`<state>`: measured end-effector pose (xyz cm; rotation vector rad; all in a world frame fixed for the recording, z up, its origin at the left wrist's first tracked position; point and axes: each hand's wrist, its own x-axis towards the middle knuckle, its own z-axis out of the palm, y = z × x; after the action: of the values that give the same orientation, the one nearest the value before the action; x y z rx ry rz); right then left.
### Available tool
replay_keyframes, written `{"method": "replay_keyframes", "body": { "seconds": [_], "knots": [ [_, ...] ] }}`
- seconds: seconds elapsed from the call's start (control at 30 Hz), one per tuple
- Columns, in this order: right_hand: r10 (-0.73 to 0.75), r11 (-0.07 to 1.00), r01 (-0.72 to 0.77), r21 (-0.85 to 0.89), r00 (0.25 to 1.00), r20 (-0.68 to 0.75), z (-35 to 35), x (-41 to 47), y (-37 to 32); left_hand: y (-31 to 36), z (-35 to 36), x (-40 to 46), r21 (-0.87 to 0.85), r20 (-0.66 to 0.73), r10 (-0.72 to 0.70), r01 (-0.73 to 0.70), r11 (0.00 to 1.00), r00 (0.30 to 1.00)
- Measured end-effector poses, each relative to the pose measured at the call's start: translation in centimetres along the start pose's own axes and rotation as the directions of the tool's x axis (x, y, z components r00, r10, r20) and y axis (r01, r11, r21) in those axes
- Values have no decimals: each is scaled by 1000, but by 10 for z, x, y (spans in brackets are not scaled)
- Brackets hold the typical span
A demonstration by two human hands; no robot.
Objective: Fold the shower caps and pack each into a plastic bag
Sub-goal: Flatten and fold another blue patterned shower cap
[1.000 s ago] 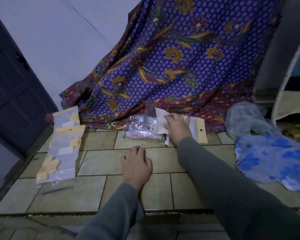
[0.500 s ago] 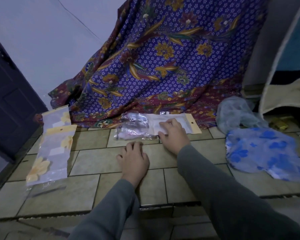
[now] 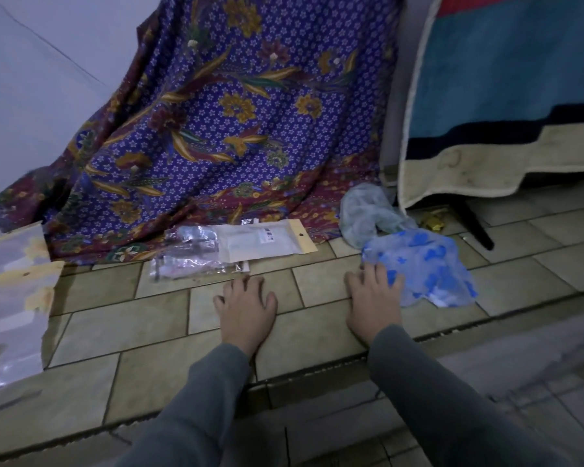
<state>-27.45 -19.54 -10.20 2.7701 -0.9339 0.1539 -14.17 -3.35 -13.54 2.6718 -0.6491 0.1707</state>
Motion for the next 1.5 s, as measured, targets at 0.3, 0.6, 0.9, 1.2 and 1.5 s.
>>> {"method": "replay_keyframes", "body": {
  "seconds": [0.3, 0.6, 0.9, 1.2, 1.5],
  "knots": [
    [-168, 921, 174, 349, 985, -49, 7, 10, 5, 1, 1, -1, -22, -34, 2, -3, 1000, 999],
    [-214, 520, 386, 762, 923, -321, -55, -9, -47, -6, -11, 3, -353, 17, 91, -79, 932, 996],
    [-94, -132, 419, 899, 897, -432, -123, 9, -65, -2, -71, 11, -686, -238, 271, -358, 633, 933],
    [-48, 276, 337, 900, 940, -337, -111, 26, -71, -3, -133, 22, -613, -342, 124, -321, 722, 931],
    [58, -12, -124, 992, 990, 125, -67, 49, -71, -24, -118, 29, -723, 212, 116, 76, 687, 970]
  ]
}}
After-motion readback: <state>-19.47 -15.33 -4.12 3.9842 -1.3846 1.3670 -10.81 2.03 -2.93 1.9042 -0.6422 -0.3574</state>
